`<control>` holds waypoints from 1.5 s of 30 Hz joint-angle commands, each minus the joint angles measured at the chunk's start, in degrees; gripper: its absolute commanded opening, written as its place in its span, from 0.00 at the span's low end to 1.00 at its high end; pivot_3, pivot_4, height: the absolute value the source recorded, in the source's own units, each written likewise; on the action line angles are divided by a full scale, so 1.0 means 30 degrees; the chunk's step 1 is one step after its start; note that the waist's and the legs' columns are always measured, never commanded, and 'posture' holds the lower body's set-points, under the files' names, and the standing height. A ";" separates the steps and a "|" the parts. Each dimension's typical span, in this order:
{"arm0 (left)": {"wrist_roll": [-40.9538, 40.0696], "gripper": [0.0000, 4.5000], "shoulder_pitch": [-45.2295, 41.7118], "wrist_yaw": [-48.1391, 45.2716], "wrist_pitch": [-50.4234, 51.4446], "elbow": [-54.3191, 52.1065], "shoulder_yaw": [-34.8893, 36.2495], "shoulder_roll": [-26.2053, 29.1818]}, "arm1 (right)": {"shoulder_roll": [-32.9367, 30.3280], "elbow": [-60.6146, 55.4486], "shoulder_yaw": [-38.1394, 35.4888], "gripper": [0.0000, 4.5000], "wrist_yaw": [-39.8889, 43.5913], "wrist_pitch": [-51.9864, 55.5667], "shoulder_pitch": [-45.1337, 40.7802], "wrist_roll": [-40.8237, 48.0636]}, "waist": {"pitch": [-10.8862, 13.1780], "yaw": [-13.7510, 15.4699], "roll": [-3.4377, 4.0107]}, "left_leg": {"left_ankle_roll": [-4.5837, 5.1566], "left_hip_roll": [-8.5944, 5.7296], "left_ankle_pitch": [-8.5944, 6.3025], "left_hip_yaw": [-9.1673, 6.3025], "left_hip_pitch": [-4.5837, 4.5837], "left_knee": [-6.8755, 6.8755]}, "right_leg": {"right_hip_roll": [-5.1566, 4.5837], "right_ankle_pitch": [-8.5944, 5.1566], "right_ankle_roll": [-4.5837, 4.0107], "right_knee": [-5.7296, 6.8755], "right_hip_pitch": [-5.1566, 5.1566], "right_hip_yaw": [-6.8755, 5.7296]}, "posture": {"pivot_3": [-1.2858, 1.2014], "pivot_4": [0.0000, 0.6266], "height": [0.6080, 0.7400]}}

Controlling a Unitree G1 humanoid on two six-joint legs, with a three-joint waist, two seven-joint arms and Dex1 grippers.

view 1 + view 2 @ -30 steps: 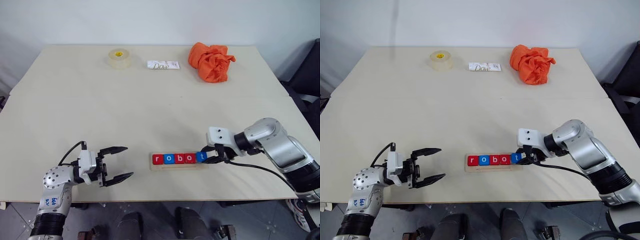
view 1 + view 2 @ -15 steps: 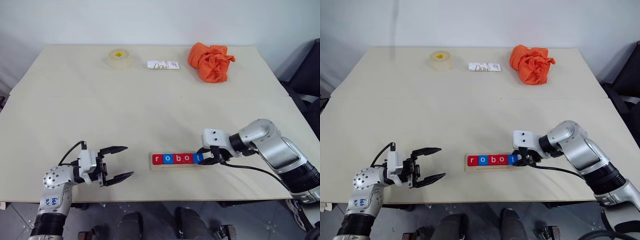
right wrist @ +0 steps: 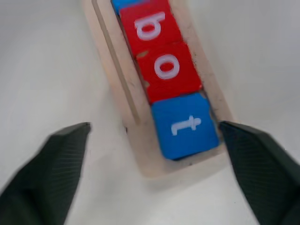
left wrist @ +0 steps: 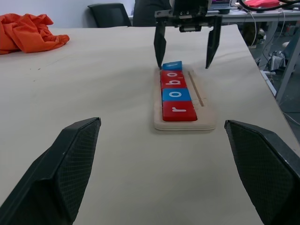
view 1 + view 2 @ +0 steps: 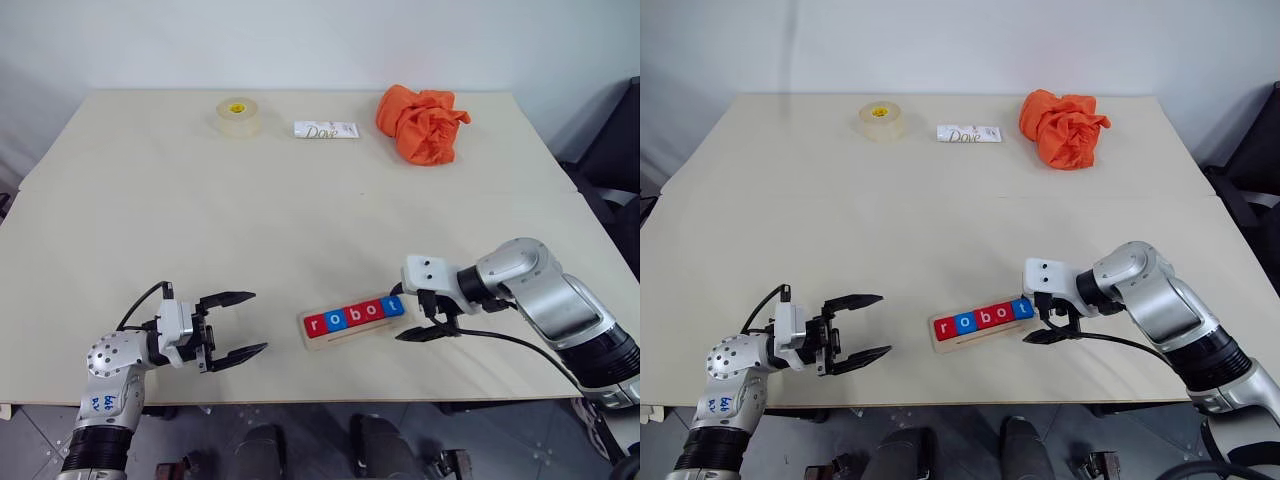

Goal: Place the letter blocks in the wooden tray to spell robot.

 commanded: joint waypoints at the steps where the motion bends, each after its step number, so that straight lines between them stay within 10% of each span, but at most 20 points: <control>1: -0.0251 1.00 -0.0022 -0.0187 -0.0272 -0.0180 0.0004 -0.0006 | -0.0680 -0.0957 -0.1432 1.00 -0.0096 0.0223 0.0063 0.0656 | 0.0000 0.0003 0.0000 | 0.0000 0.0000 0.0000 0.0000 0.0000 0.0001 | 0.0000 0.0000 0.0000 0.0000 0.0001 0.0000 | 0.52 0.24 1.00; 8: -0.0182 1.00 -0.0320 -0.0310 -0.0276 0.0097 -0.0068 -0.0059 | -0.0823 -0.0800 -0.2148 0.91 -0.0519 -0.0354 0.0723 0.1074 | 0.0000 0.0006 -0.0001 | 0.0000 -0.0002 0.0000 0.0001 0.0000 0.0000 | -0.0002 0.0000 0.0000 -0.0003 0.0003 -0.0001 | 0.52 0.24 1.00; 20: -0.0193 1.00 -0.0410 -0.0348 -0.0188 0.0195 -0.0036 -0.0021 | -0.0937 -0.0024 -0.1948 0.01 -0.0484 -0.1019 0.1315 0.0893 | 0.0000 0.0001 -0.0001 | 0.0000 -0.0001 0.0000 0.0001 0.0000 0.0004 | 0.0003 0.0000 0.0001 -0.0001 0.0003 -0.0001 | 0.52 0.24 1.00; 45: -0.0186 1.00 -0.0165 -0.0252 -0.0122 -0.0046 -0.0039 0.0007 | -0.1225 -0.1118 -0.1811 0.01 0.0214 -0.0505 0.1264 0.1673 | 0.0000 0.0008 -0.0001 | 0.0000 -0.0001 0.0000 -0.0002 0.0000 0.0003 | 0.0002 0.0000 0.0001 0.0000 0.0003 -0.0001 | 0.52 0.24 1.00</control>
